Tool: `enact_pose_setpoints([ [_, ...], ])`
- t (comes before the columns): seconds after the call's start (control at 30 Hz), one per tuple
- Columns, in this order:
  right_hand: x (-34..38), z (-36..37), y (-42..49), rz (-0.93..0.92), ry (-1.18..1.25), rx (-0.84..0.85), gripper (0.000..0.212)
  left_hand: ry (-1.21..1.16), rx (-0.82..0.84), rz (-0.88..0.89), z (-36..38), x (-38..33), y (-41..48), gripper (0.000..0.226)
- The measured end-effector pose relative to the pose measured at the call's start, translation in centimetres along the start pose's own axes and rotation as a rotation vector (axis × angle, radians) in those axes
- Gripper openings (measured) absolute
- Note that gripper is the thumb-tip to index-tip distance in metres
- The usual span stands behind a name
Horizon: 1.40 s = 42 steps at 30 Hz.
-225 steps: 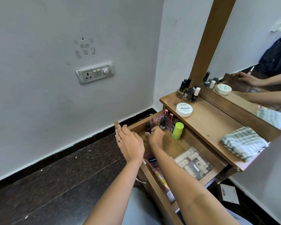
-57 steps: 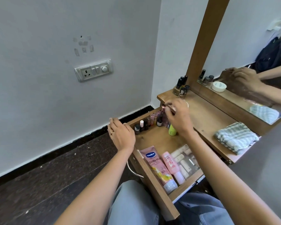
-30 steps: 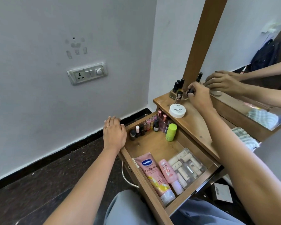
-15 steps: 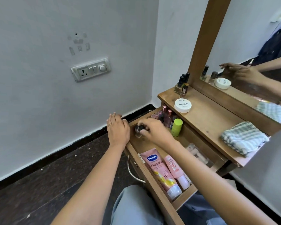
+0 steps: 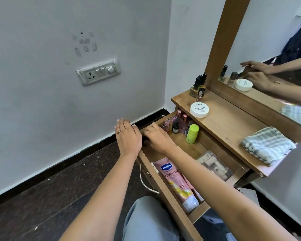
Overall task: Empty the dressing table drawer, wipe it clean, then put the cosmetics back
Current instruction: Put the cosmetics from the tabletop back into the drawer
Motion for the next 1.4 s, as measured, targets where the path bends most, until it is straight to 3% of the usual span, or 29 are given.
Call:
enact_pose_setpoints([
  [0.37,-0.3,-1.4,-0.7,0.052,0.111,-0.077,0.035,0.030,-0.004,0.024,-0.2,-0.2,0.0,0.039],
  [0.43,-0.9,-4.2,-1.6,0.101,0.179,-0.190,0.028,0.025,-0.009,0.036,-0.2,-0.2,0.0,0.037],
  [0.57,-5.0,-12.1,-3.5,0.345,0.246,-0.634,0.015,0.005,-0.017,0.043,-0.2,-0.2,-0.1,0.034],
  [0.67,-10.4,-15.2,-3.6,0.609,0.186,-0.733,0.017,0.003,-0.024,0.043,-0.2,-0.1,-0.1,0.033],
  [1.0,-16.3,-13.6,-1.3,0.780,0.152,-0.375,0.041,0.068,0.005,0.090,-0.2,-0.3,-0.1,0.035],
  [1.13,-16.0,-13.3,-1.0,0.795,0.219,-0.402,0.024,0.109,0.019,0.093,-0.1,-0.2,0.0,0.036],
  [1.23,-15.3,-14.3,-1.2,0.788,0.181,-0.468,0.024,0.094,0.017,0.085,-0.1,-0.2,0.0,0.036],
  [1.33,-12.8,-16.5,-1.9,0.674,0.158,-0.648,0.026,0.079,0.009,0.059,0.0,-0.1,0.1,0.037],
  [1.4,-9.7,-17.2,-2.4,0.552,0.291,-0.687,0.026,0.086,-0.007,0.023,-0.1,-0.1,0.0,0.038],
])
Point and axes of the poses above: each hand's wrist, its own y-axis towards the middle knuckle, its own z-axis out of the palm, x = y × z, the point moved 2 cm from there along y, towards the middle knuckle, and after that the axes turned 2 degrees about -y, right-handed, at the moved point
